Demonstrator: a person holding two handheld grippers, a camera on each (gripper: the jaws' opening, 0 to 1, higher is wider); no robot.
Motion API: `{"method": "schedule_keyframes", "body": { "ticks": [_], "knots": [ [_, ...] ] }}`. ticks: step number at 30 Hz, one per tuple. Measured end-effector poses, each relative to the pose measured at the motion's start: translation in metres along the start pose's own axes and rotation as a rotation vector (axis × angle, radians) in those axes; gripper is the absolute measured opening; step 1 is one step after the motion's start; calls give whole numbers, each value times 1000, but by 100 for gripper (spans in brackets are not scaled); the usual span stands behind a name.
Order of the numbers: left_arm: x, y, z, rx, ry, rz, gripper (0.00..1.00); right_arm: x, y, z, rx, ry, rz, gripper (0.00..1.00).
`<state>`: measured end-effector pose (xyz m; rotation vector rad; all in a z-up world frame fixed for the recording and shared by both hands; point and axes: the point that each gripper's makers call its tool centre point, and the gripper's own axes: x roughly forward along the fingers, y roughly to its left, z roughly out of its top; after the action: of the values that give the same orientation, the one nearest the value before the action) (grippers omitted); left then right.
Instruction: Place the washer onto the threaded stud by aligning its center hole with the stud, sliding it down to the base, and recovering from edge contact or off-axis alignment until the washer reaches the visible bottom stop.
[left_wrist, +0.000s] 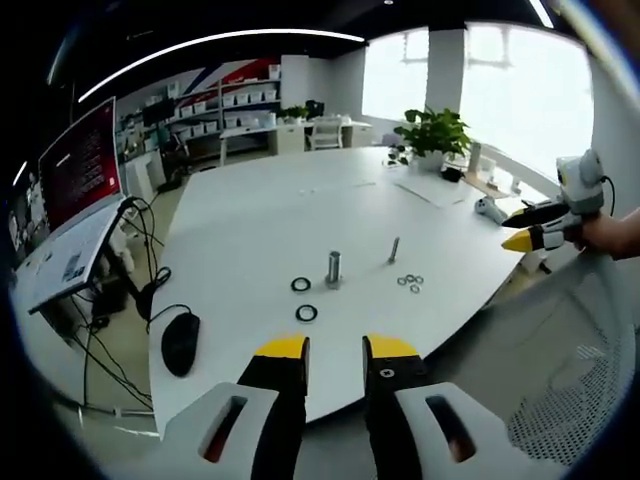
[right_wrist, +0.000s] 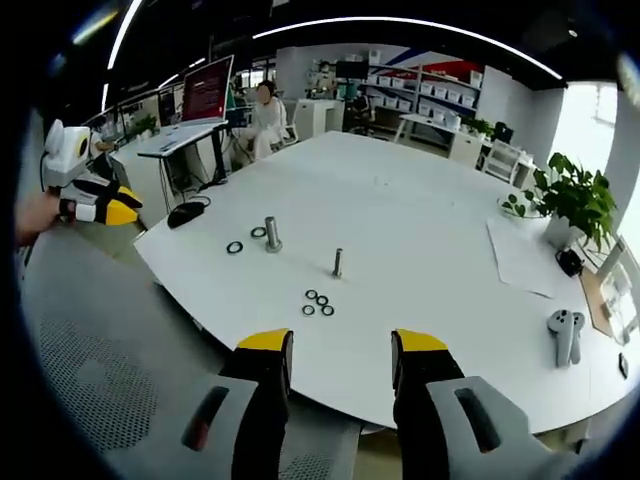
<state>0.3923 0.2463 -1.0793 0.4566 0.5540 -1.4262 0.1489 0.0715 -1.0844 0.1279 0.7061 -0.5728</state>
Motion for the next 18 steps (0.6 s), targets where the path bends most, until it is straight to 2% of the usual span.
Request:
{"method": "schedule_keyframes", "body": {
  "ticks": [10, 18],
  "knots": [
    [-2, 12, -3, -21, 12, 36, 18, 1, 9, 9, -14, -39, 44, 41],
    [-6, 8, 0, -12, 28, 32, 19, 3, 12, 14, 27, -66, 73, 43]
  ]
}}
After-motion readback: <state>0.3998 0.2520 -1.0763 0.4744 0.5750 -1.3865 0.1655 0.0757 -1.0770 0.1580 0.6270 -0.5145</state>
